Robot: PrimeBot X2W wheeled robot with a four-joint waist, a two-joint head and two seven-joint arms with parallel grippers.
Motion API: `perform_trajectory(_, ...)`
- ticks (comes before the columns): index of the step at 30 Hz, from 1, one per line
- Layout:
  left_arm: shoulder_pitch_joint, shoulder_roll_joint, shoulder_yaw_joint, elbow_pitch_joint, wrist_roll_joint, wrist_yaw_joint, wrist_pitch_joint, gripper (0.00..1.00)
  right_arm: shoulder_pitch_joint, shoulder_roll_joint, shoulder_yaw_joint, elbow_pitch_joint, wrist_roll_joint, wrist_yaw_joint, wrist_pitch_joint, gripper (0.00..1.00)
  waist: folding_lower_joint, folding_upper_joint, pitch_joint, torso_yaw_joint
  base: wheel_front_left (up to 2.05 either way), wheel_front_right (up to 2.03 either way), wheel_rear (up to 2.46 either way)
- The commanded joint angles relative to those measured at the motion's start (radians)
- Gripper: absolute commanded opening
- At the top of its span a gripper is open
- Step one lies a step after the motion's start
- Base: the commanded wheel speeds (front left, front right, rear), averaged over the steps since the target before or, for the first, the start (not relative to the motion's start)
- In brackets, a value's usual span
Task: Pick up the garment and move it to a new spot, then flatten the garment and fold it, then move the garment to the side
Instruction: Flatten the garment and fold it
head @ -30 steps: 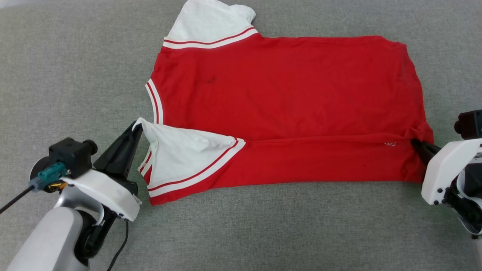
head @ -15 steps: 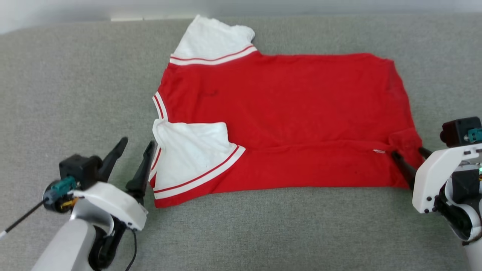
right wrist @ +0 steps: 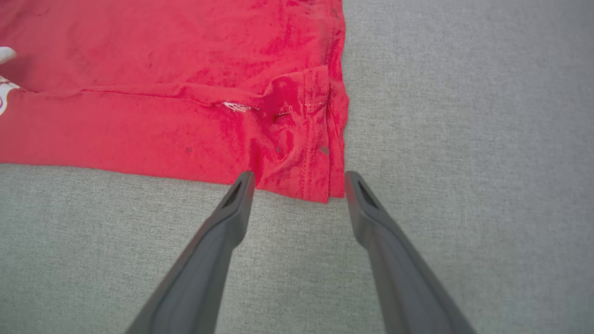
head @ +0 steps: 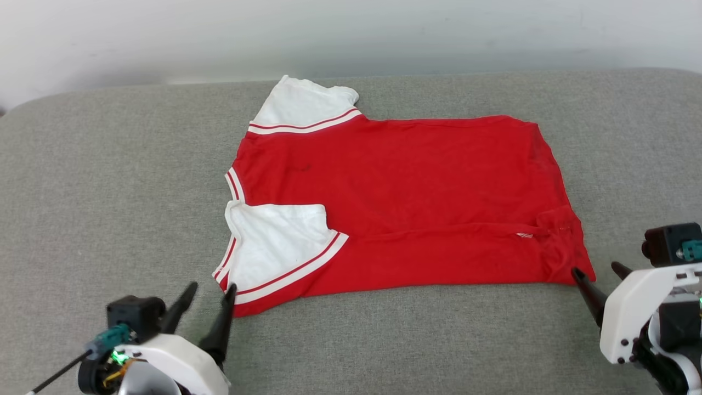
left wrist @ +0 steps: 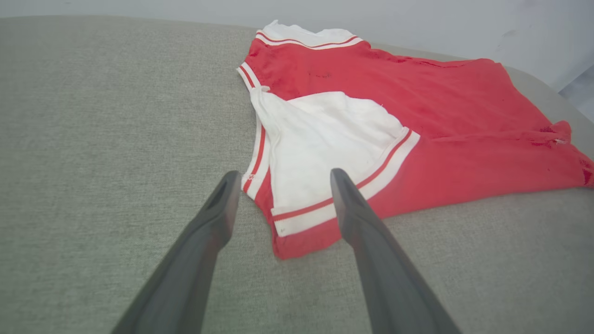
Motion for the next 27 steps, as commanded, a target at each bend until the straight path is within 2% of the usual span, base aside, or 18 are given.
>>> perform_trajectory(1,0.011,0.004,-0.006,-0.009,0.002,0.004,0.009,1.0,0.015,0.009,-0.005,-0.011,-0.01,0.0,0.003,1.0,0.0001,0.0,0.001,-0.002,0.0,0.0,0.0)
perform_trajectory(10,0.021,0.023,-0.039,-0.017,0.015,0.054,0.114,1.0,0.071,0.089,-0.036,-0.095,-0.044,0.0,0.015,1.0,0.0001,0.0,0.041,-0.028,0.0,0.0,0.0)
perform_trajectory(23,-0.038,0.013,-0.022,0.082,-0.002,0.077,0.134,1.0,0.043,0.11,-0.034,-0.116,-0.047,0.0,-0.033,1.0,0.0001,0.0,0.127,-0.053,0.0,0.0,0.0)
perform_trajectory(24,-0.038,0.012,-0.03,0.097,-0.006,0.07,0.15,0.89,0.039,0.11,-0.032,-0.115,-0.047,0.0,-0.039,1.0,0.0001,0.0,0.132,-0.054,0.0,0.0,0.0)
perform_trajectory(25,-0.035,0.011,-0.042,0.111,-0.013,0.06,0.167,0.42,0.036,0.108,-0.031,-0.114,-0.047,0.0,-0.041,1.0,0.0001,0.0,0.135,-0.054,0.0,0.0,0.0)
perform_trajectory(26,-0.029,0.01,-0.055,0.124,-0.016,0.05,0.183,0.01,0.033,0.106,-0.03,-0.112,-0.047,0.0,-0.043,1.0,0.0001,0.0,0.137,-0.054,0.0,0.0,0.0)
perform_trajectory(27,-0.027,0.009,-0.068,0.135,-0.02,0.042,0.197,0.0,0.032,0.102,-0.029,-0.111,-0.049,0.0,-0.045,1.0,0.0001,0.0,0.139,-0.053,0.0,0.0,0.0)
